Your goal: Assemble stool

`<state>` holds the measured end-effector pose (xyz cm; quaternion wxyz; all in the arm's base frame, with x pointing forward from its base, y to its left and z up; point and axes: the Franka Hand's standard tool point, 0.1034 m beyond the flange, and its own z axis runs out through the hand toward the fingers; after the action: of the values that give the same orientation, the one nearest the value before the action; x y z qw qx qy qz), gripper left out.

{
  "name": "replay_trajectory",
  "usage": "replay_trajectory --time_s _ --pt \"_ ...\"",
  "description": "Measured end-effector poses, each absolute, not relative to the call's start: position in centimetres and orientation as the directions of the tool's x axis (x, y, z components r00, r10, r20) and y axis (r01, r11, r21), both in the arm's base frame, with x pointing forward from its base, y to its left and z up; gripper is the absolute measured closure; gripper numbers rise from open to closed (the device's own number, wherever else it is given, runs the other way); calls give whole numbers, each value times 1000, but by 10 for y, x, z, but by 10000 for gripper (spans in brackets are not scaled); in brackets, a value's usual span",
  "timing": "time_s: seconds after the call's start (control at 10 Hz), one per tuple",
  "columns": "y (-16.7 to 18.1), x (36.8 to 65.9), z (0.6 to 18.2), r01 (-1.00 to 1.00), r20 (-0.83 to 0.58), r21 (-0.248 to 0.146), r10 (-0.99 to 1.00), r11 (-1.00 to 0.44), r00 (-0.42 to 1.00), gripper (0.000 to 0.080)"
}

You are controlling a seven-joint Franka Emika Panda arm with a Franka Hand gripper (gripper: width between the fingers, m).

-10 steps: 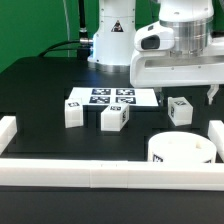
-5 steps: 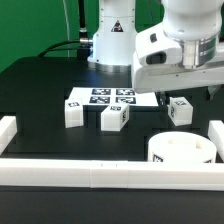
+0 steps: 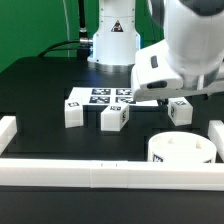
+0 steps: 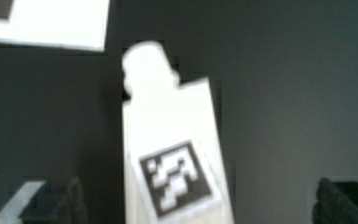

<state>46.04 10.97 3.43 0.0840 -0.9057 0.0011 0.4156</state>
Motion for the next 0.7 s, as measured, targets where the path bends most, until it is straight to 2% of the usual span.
replay_trajectory --time_s 0.2,0.4,0.6,0.7 --pt "111 461 29 -70 -819 -155 89 -986 566 150" --pt "111 466 28 -67 -804 -152 84 -986 589 150" --pt "107 466 27 -47 -804 -108 59 -993 592 150" --pt "106 467 26 -43 -800 -105 59 -993 597 150"
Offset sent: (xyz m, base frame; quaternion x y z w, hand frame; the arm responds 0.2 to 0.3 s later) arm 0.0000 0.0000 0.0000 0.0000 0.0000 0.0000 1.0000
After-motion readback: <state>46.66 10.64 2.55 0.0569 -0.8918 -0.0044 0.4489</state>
